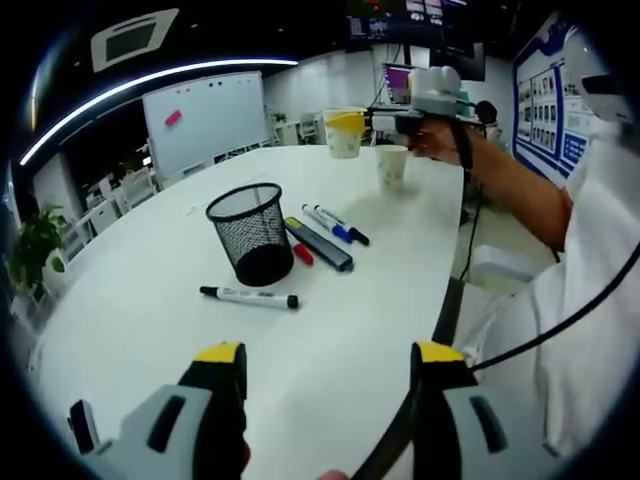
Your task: Place the scattered laser pointers and whiteboard markers into the pen holder and stack the scattered paper cups together
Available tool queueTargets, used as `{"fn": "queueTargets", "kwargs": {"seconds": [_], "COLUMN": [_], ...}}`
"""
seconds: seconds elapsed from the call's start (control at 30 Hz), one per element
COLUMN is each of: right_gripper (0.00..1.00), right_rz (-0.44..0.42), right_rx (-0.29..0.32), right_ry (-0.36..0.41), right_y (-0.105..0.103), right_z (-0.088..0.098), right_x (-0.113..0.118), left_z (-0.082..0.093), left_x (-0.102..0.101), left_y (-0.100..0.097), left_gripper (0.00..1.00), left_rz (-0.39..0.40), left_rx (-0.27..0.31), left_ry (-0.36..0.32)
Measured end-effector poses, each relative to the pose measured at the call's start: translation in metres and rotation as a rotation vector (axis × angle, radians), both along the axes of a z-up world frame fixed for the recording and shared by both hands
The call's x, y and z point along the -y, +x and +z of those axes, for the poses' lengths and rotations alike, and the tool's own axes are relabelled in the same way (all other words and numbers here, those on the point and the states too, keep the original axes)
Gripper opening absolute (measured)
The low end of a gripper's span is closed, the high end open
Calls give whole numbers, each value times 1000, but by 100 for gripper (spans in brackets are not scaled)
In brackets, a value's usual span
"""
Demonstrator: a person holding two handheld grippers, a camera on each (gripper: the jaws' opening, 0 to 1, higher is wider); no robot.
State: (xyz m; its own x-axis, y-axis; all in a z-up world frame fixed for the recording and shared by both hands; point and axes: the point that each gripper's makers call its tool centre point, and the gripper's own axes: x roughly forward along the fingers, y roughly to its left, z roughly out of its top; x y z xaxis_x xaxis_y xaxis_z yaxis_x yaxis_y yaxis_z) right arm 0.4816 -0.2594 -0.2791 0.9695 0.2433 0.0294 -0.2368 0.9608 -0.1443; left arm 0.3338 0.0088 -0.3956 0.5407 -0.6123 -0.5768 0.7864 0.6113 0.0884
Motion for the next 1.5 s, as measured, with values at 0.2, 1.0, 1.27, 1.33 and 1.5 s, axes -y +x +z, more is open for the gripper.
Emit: {"fn": "queueTargets", "kwargs": {"seconds": [0.2, 1.0, 1.27, 1.33, 1.5], "right_gripper": [47, 47, 47, 47, 47], "right_rz": [-9, -44, -50, -52, -58], "right_rx": [9, 16, 16, 16, 16], "right_ry": [-2, -14, -22, -19, -19], "right_y": [-2, -1, -1, -1, -1], "right_z": [6, 8, 9, 9, 10], "right_x": [3, 18, 23, 25, 28], "left_z": [-1, -1, -1, -1, 0], "left_x": [-1, -1, 0, -1, 0], "left_y": [0, -1, -1, -1, -1], "left_gripper": [67, 67, 67, 67, 67], "left_rz": [1, -3, -5, -4, -7], "left_rx": [-3, -3, -4, -4, -3], "left_ry": [3, 6, 8, 8, 8]}}
